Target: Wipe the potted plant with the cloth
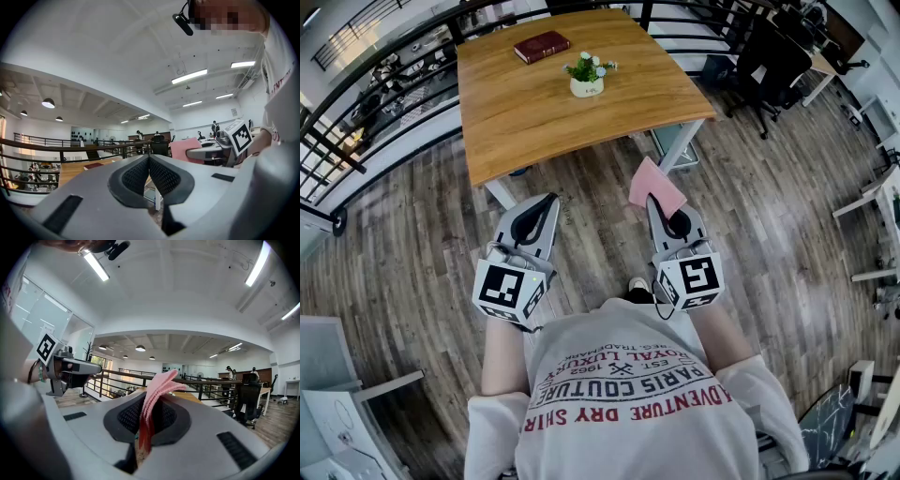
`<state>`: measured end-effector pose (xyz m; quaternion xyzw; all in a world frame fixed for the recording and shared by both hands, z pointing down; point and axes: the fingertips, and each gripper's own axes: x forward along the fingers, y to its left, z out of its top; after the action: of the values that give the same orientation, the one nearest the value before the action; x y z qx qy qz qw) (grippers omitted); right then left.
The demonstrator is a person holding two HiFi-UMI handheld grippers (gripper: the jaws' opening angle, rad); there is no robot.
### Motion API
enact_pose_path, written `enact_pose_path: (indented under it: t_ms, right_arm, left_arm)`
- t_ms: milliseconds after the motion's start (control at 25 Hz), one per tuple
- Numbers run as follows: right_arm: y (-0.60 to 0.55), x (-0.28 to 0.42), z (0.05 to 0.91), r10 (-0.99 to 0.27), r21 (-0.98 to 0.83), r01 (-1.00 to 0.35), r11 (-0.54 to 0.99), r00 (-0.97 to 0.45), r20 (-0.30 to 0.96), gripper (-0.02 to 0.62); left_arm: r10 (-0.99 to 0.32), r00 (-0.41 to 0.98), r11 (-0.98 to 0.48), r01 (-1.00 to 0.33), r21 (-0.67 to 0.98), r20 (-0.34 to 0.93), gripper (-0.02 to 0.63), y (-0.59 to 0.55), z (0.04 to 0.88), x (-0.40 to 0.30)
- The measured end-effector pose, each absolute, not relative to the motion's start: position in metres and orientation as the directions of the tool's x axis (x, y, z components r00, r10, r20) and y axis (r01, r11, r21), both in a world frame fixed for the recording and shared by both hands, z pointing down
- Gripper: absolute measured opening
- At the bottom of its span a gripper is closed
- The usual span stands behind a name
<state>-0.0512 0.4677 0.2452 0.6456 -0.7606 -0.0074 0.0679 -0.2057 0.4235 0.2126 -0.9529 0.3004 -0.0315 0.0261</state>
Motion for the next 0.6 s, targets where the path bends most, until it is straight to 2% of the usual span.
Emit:
enact_pose_path:
  t_ms: [600]
  right_arm:
    - [0.442,-0.046,0.258,-0.981,0.062,-0.985,0.159,-0.15,0.122,0.035]
  left_arm:
    - [-0.599,0.799,-0.801,-0.598,-0.042,0.055,0.017,0.402,0.224,-0.209]
